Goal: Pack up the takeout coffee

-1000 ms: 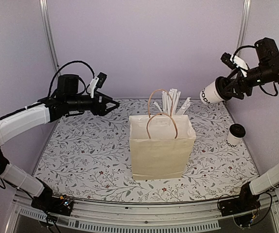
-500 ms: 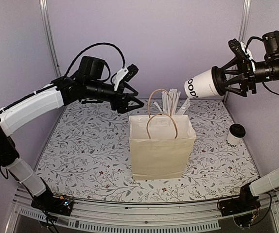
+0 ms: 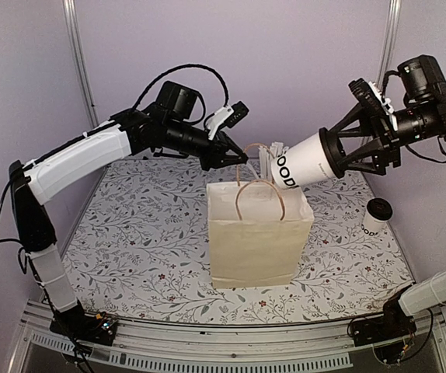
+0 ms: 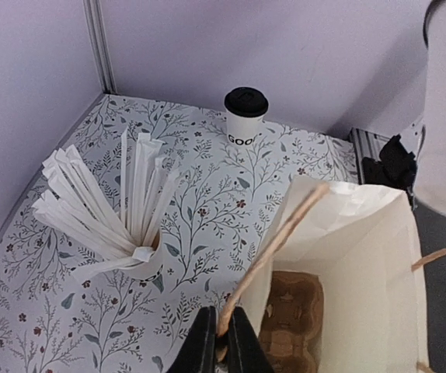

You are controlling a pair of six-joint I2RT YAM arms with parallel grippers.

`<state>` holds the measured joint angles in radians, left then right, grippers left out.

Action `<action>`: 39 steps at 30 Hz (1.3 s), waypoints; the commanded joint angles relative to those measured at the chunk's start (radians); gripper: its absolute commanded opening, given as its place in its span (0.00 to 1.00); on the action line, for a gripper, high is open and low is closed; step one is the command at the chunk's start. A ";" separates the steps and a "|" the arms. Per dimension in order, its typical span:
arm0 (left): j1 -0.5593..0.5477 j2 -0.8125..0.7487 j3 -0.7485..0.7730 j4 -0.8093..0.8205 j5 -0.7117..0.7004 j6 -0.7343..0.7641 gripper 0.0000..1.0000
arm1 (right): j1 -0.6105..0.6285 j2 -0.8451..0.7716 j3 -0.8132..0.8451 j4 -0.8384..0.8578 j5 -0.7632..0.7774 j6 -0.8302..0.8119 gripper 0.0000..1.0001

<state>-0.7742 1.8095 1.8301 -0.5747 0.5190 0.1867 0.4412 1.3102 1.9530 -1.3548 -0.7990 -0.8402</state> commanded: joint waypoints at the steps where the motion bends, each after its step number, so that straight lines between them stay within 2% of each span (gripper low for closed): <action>1: -0.005 0.017 0.044 0.014 0.064 -0.050 0.05 | 0.090 0.045 -0.042 0.019 0.100 -0.010 0.51; 6: -0.015 -0.055 -0.068 0.095 0.077 -0.142 0.02 | 0.179 0.125 -0.029 0.030 0.262 0.017 0.48; 11: -0.047 -0.153 -0.207 0.203 0.016 -0.231 0.00 | 0.220 0.228 0.039 0.009 0.312 0.028 0.47; 23: -0.131 -0.283 -0.319 0.203 -0.212 -0.454 0.00 | 0.497 0.348 0.100 -0.014 0.706 0.033 0.47; 29: -0.148 -0.361 -0.428 0.276 -0.202 -0.535 0.00 | 0.578 0.348 0.059 -0.014 0.793 0.040 0.46; 30: -0.151 -0.365 -0.438 0.282 -0.193 -0.539 0.03 | 0.586 0.345 0.049 -0.014 0.824 0.039 0.46; 34: -0.166 -0.377 -0.435 0.266 -0.197 -0.531 0.37 | 0.620 0.327 0.014 -0.014 0.868 0.043 0.46; 39: -0.170 -0.423 -0.402 0.250 -0.219 -0.483 0.57 | 0.660 0.264 -0.060 -0.014 0.931 0.037 0.46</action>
<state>-0.9283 1.4460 1.3998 -0.3344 0.3222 -0.3248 1.0691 1.6463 1.9423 -1.3605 0.0574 -0.8082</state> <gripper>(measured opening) 0.524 0.721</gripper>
